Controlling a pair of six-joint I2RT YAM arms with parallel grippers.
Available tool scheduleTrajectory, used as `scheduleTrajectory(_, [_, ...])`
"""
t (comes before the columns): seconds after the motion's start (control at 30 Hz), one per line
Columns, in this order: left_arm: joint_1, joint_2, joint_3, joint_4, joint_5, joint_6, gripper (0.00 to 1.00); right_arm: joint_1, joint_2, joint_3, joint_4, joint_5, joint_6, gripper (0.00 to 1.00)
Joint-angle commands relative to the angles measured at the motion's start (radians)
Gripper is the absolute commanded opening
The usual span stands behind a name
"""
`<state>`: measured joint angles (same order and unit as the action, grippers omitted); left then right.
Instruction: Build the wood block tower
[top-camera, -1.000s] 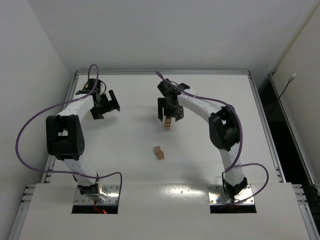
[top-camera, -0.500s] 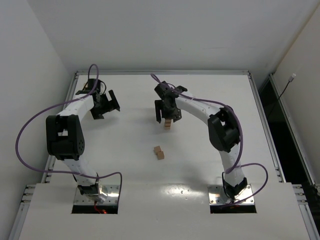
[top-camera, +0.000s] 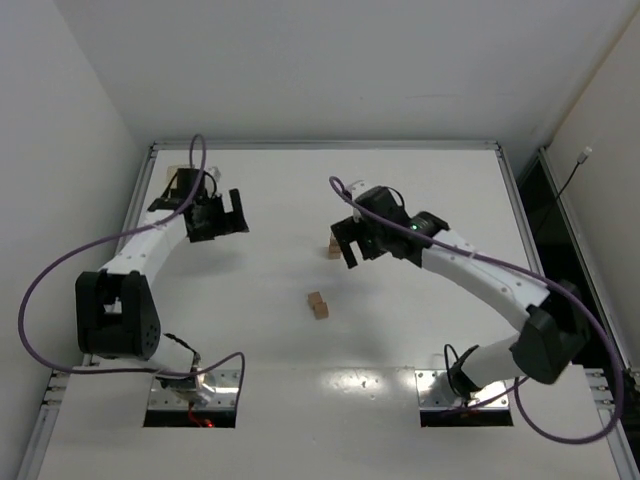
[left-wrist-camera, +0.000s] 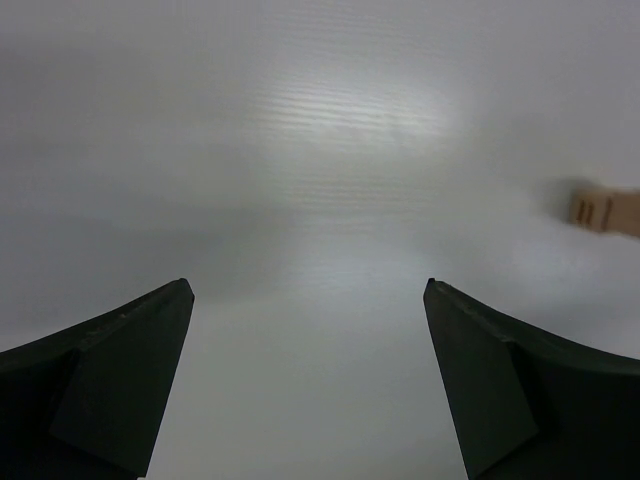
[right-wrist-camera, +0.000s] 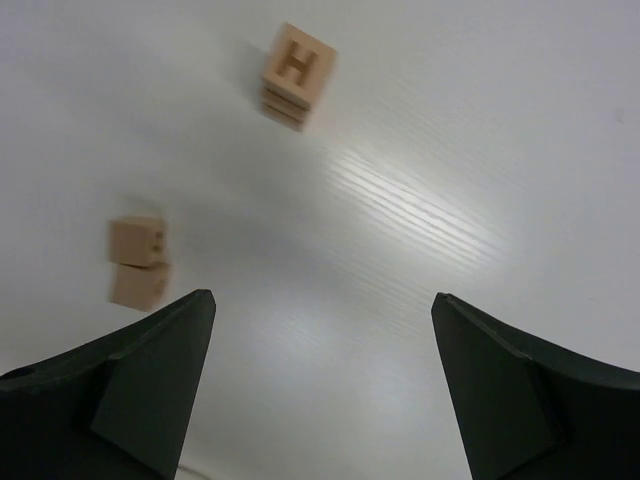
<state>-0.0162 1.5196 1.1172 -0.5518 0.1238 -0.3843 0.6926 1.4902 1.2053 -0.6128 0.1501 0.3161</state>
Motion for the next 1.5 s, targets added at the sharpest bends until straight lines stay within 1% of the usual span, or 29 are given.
scheduleTrajectory(0.0, [-0.100, -0.105, -0.075, 0.015, 0.164, 0.178, 1.00, -0.037, -0.091, -0.169, 0.089, 0.194, -0.191, 0.87])
scheduleTrajectory(0.03, [-0.175, -0.137, -0.089, 0.006, 0.184, 0.240, 1.00, -0.048, -0.140, -0.209, 0.111, 0.239, -0.213, 0.87])
scheduleTrajectory(0.07, [-0.220, -0.150, -0.100, 0.006, 0.169, 0.260, 1.00, -0.062, -0.166, -0.281, 0.137, 0.276, -0.238, 0.87])
scheduleTrajectory(0.1, [-0.267, -0.159, -0.100, 0.006, 0.160, 0.280, 1.00, -0.089, -0.192, -0.312, 0.184, 0.345, -0.280, 0.87])
scheduleTrajectory(0.13, [-0.362, -0.159, -0.100, -0.006, 0.160, 0.329, 0.96, -0.103, -0.220, -0.343, 0.211, 0.374, -0.297, 0.87])
scheduleTrajectory(0.17, [-0.410, -0.159, -0.100, -0.016, 0.124, 0.347, 0.95, -0.119, -0.273, -0.389, 0.231, 0.419, -0.307, 0.87])
scheduleTrajectory(0.2, [-0.451, -0.159, -0.086, -0.025, 0.113, 0.367, 0.95, -0.136, -0.298, -0.406, 0.246, 0.431, -0.307, 0.86])
scheduleTrajectory(0.23, [-0.517, -0.150, -0.068, -0.034, 0.112, 0.390, 0.92, -0.174, -0.321, -0.421, 0.267, 0.446, -0.319, 0.86])
scheduleTrajectory(0.27, [-0.546, -0.136, -0.059, -0.058, 0.099, 0.425, 0.90, -0.195, -0.341, -0.455, 0.278, 0.459, -0.319, 0.86])
scheduleTrajectory(0.3, [-0.573, -0.104, -0.044, -0.072, 0.099, 0.439, 0.89, -0.244, -0.378, -0.470, 0.278, 0.470, -0.319, 0.86])
scheduleTrajectory(0.33, [-0.631, -0.086, -0.034, -0.085, 0.088, 0.453, 0.85, -0.270, -0.395, -0.484, 0.278, 0.470, -0.290, 0.84])
scheduleTrajectory(0.4, [-0.698, -0.043, -0.023, -0.109, 0.039, 0.464, 0.80, -0.326, -0.418, -0.495, 0.237, 0.445, -0.252, 0.83])
scheduleTrajectory(0.43, [-0.746, -0.003, -0.008, -0.123, 0.039, 0.464, 0.75, -0.381, -0.430, -0.495, 0.228, 0.445, -0.252, 0.82])
scheduleTrajectory(0.53, [-0.794, 0.021, 0.001, -0.103, -0.015, 0.434, 0.72, -0.470, -0.439, -0.446, 0.168, 0.379, -0.218, 0.82])
scheduleTrajectory(0.57, [-0.817, 0.051, 0.010, -0.103, -0.027, 0.423, 0.72, -0.487, -0.430, -0.446, 0.168, 0.355, -0.204, 0.82])
scheduleTrajectory(0.63, [-0.826, 0.062, 0.036, -0.094, -0.053, 0.423, 0.71, -0.515, -0.430, -0.437, 0.157, 0.324, -0.204, 0.82])
scheduleTrajectory(0.7, [-0.850, 0.076, 0.049, -0.085, -0.053, 0.423, 0.71, -0.535, -0.417, -0.437, 0.157, 0.315, -0.204, 0.82])
scheduleTrajectory(0.8, [-0.861, 0.076, 0.049, -0.085, -0.018, 0.472, 0.71, -0.556, -0.391, -0.428, 0.147, 0.305, -0.195, 0.82])
scheduleTrajectory(0.87, [-0.872, 0.076, 0.023, -0.085, 0.008, 0.507, 0.74, -0.568, -0.375, -0.417, 0.147, 0.278, -0.195, 0.82])
scheduleTrajectory(0.9, [-0.872, 0.067, 0.023, -0.085, 0.022, 0.550, 0.75, -0.579, -0.361, -0.417, 0.137, 0.267, -0.195, 0.82])
scheduleTrajectory(1.0, [-0.872, 0.057, 0.013, -0.094, 0.022, 0.619, 0.75, -0.590, -0.341, -0.408, 0.137, 0.256, -0.195, 0.81])
scheduleTrajectory(1.17, [-0.881, 0.047, 0.035, -0.132, 0.069, 0.723, 0.75, -0.601, -0.332, -0.408, 0.137, 0.236, -0.195, 0.81])
scheduleTrajectory(1.23, [-0.881, 0.018, 0.035, -0.132, 0.095, 0.804, 0.75, -0.610, -0.332, -0.408, 0.137, 0.236, -0.195, 0.81])
scheduleTrajectory(1.27, [-0.881, -0.007, 0.008, -0.132, 0.106, 0.867, 0.75, -0.610, -0.332, -0.408, 0.137, 0.227, -0.195, 0.81])
scheduleTrajectory(1.37, [-0.881, -0.027, -0.019, -0.132, 0.143, 0.982, 0.75, -0.610, -0.323, -0.408, 0.137, 0.227, -0.195, 0.81])
scheduleTrajectory(1.4, [-0.881, -0.044, -0.039, -0.132, 0.160, 1.071, 0.75, -0.610, -0.323, -0.408, 0.137, 0.227, -0.195, 0.81])
scheduleTrajectory(1.47, [-0.881, -0.067, -0.066, -0.116, 0.189, 1.154, 0.76, -0.619, -0.314, -0.408, 0.137, 0.218, -0.195, 0.81])
